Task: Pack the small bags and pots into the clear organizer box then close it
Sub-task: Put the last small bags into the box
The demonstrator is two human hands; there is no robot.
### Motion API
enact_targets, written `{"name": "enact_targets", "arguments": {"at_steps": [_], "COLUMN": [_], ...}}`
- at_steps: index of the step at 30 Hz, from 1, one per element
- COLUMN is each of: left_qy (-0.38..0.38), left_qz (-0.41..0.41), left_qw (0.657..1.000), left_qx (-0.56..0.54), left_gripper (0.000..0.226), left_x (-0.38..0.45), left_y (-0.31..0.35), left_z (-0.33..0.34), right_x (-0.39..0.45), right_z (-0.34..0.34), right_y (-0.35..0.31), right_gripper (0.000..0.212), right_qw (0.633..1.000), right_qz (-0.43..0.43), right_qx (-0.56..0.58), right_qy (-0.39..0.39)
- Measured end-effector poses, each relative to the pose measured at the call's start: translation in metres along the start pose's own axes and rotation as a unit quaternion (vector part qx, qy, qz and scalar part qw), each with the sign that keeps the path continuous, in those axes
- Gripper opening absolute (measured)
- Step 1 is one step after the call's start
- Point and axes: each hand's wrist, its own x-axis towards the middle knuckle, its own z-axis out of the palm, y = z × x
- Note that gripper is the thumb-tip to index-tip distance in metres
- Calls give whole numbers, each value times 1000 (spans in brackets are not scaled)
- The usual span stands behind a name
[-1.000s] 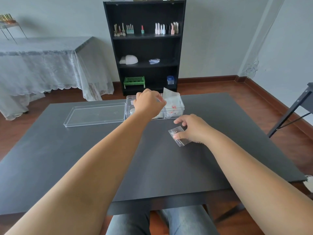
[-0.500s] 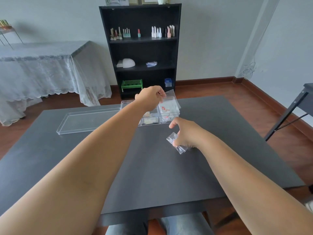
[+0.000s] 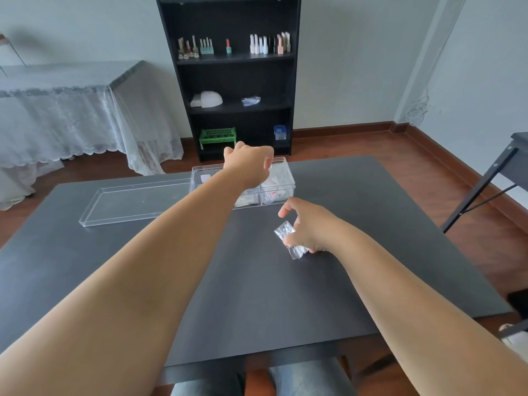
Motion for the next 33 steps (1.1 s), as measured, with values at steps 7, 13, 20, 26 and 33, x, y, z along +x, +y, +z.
{"name": "enact_targets", "arguments": {"at_steps": [7,13,20,26,33], "left_qy": [-121,-165,-118,-25,52], "left_qz": [-40,-24,-7,11,-59], "left_qw": [991,983,991,999,993], "left_qx": [44,70,61,35,-83], "left_gripper": [23,49,77,63,27], "left_x": [-3,-4,-4,-16,-39], "left_y": [8,10,9,-3,-40], "left_z": [-6,-14,-9,-14,-19], "right_x": [-2,0,0,8,52], "right_z": [-1,-4,-17,-41,-56], "right_y": [5,10,10,1,-21], "right_gripper": [49,48,40,49,23], "right_qw": [1000,997,973,923,928], "right_qz": [-16,-16,-52,-72,-75], "right_qx": [21,76,207,290,256], "right_qy": [7,9,84,242,261]}}
